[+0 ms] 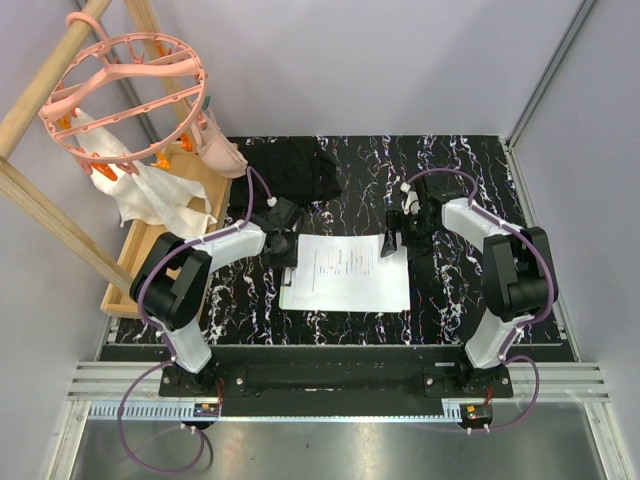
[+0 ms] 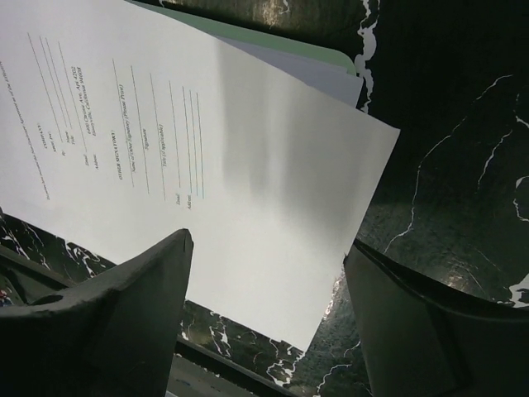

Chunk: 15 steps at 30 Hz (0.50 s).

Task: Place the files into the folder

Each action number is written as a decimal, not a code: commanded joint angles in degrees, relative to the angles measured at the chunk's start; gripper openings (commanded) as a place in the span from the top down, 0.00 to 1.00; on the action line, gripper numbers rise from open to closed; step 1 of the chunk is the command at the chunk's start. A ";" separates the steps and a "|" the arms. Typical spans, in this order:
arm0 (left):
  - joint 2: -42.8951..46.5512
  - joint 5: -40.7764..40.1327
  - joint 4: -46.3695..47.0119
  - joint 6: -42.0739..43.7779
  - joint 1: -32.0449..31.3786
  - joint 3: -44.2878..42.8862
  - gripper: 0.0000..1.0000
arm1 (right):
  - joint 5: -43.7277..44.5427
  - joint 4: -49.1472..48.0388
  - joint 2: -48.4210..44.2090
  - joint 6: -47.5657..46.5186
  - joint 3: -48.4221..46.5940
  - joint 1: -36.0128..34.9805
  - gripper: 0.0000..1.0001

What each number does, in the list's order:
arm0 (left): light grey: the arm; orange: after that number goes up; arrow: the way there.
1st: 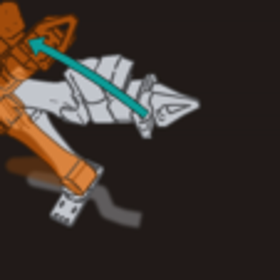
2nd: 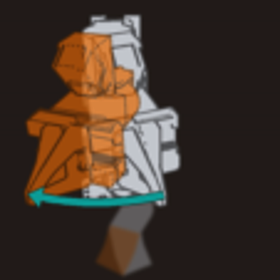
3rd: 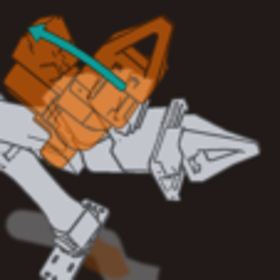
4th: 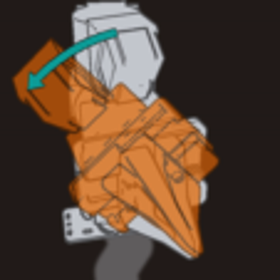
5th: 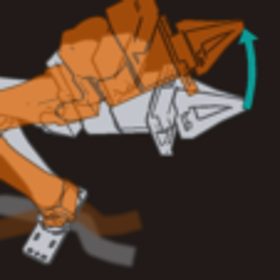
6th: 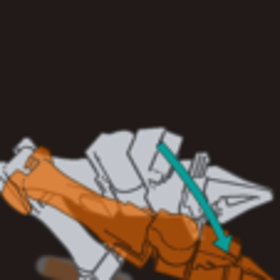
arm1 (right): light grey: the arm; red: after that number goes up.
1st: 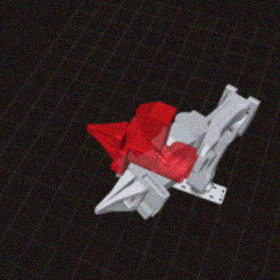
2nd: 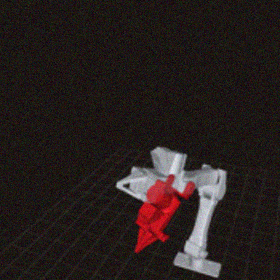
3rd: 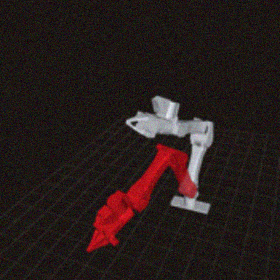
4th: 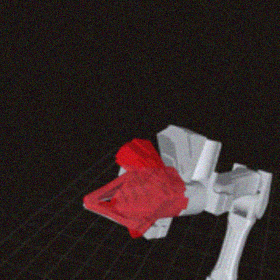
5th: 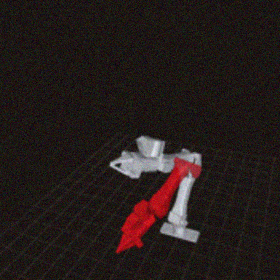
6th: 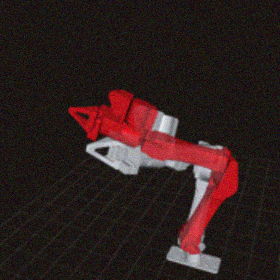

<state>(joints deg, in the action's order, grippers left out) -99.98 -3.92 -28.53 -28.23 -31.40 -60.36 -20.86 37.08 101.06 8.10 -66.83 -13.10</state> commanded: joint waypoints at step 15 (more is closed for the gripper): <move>-1.80 6.73 4.53 -2.09 0.37 4.02 0.93 | 5.48 -1.14 -4.20 1.57 -0.14 0.10 0.13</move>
<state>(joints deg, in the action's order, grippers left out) -99.96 -3.16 -27.86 -28.75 -31.16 -60.07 -18.68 35.64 100.64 10.17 -66.39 -13.06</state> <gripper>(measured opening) 0.312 0.856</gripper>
